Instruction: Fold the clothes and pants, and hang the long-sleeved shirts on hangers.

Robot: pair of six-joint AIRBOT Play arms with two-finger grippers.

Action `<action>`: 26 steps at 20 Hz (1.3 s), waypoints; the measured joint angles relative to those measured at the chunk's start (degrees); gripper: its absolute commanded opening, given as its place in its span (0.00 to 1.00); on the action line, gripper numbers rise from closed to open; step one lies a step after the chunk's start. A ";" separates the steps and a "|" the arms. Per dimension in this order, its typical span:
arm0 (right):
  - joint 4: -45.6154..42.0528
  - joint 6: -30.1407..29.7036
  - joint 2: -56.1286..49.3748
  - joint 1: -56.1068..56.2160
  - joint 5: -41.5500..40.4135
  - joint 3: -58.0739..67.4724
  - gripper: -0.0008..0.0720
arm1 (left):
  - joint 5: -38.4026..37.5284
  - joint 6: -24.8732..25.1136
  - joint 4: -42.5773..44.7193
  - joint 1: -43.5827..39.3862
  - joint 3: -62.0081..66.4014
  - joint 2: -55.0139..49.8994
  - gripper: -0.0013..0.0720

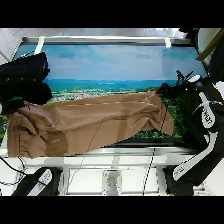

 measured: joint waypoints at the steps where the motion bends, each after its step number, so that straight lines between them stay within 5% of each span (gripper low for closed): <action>1: -0.02 -0.07 -0.09 -0.02 -0.09 0.68 0.57 | 0.00 0.02 -0.02 0.00 0.00 0.00 0.04; 19: -6.14 -0.15 -3.67 0.92 4.57 7.26 0.57 | 0.02 -0.02 -0.79 0.00 0.00 -1.25 0.04; 20: -5.68 -0.44 -4.22 1.57 4.33 7.26 0.42 | 0.02 -0.02 -0.79 0.00 0.00 -1.51 0.04; 21: -5.33 -0.74 -4.59 2.19 4.04 7.28 0.09 | 0.02 -0.02 -0.79 0.00 0.00 -1.75 0.04; 26: -4.83 -1.70 -4.63 3.76 3.87 10.21 0.03 | 2.91 -1.27 -0.81 0.00 1.33 -2.16 0.04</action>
